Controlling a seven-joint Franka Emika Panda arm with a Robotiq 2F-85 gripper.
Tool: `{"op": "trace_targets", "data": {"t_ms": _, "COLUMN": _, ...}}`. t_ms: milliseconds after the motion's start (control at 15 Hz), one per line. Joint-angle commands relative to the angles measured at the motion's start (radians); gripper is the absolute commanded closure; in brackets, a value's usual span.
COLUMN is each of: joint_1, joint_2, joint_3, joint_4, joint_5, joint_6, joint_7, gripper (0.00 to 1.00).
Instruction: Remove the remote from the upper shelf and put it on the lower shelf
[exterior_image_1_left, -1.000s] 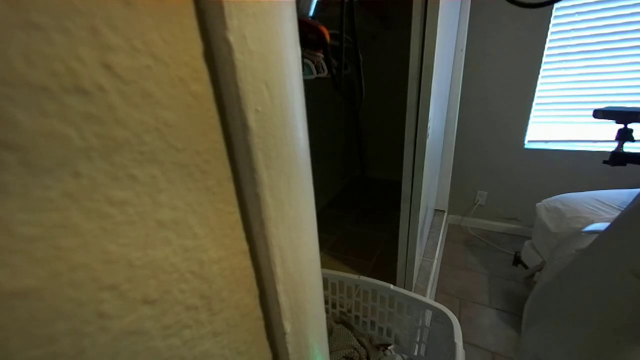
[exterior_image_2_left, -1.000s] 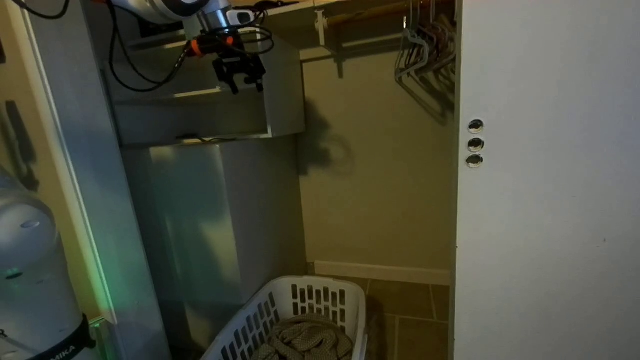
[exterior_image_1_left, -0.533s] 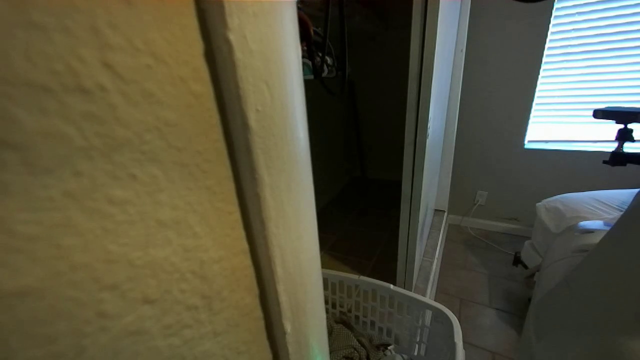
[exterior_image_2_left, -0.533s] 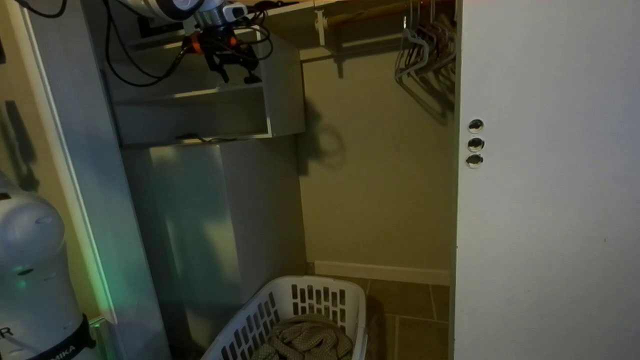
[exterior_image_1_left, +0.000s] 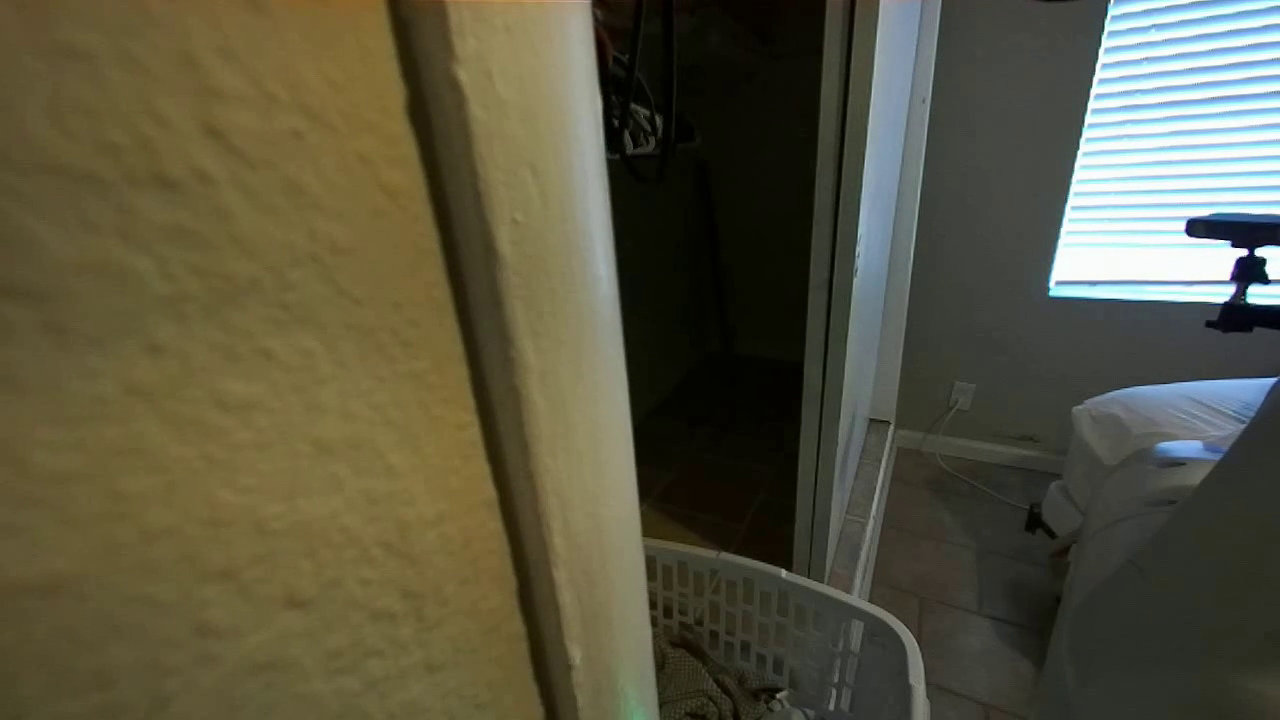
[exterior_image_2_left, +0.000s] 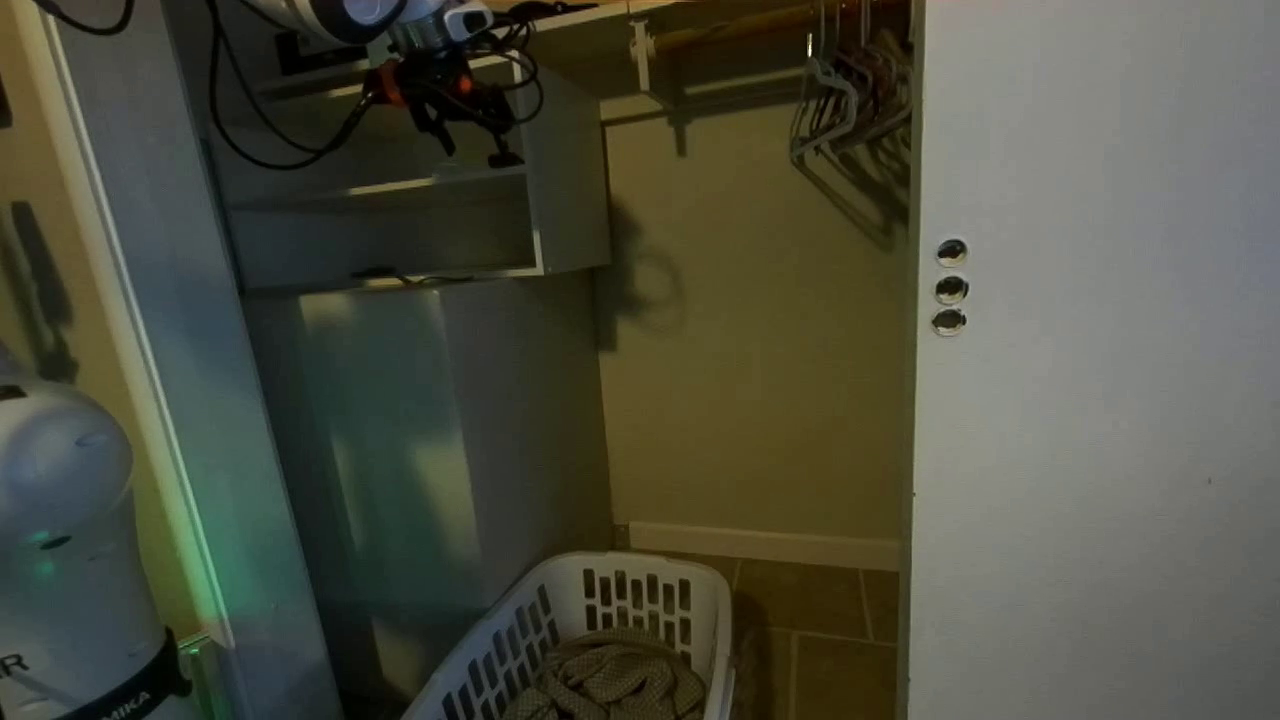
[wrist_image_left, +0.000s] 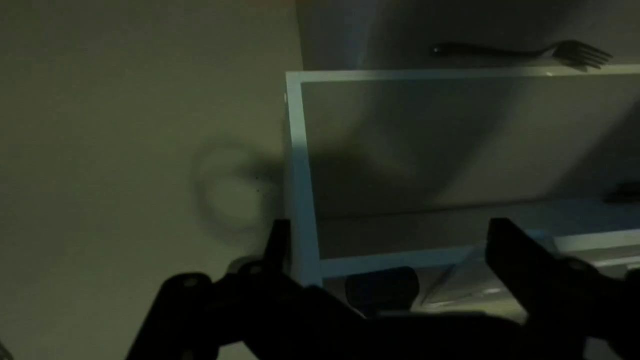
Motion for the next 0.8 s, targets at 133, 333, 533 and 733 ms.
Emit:
{"op": "trace_targets", "data": {"t_ms": 133, "joint_1": 0.079, "joint_2": 0.094, "joint_3": -0.037, "joint_4": 0.111, "joint_5": 0.198, "joint_6": 0.034, "joint_7": -0.091, "gripper": 0.0}}
{"op": "trace_targets", "data": {"t_ms": 333, "joint_1": 0.082, "joint_2": 0.145, "joint_3": -0.033, "joint_4": 0.17, "joint_5": 0.273, "joint_6": 0.009, "joint_7": -0.137, "gripper": 0.0}}
{"op": "trace_targets", "data": {"t_ms": 533, "joint_1": 0.065, "joint_2": 0.2, "joint_3": -0.015, "joint_4": 0.225, "joint_5": 0.319, "joint_6": 0.013, "joint_7": -0.176, "gripper": 0.0}}
{"op": "trace_targets", "data": {"t_ms": 733, "joint_1": 0.046, "joint_2": 0.249, "joint_3": 0.006, "joint_4": 0.27, "joint_5": 0.327, "joint_6": 0.015, "joint_7": -0.203, "gripper": 0.0}}
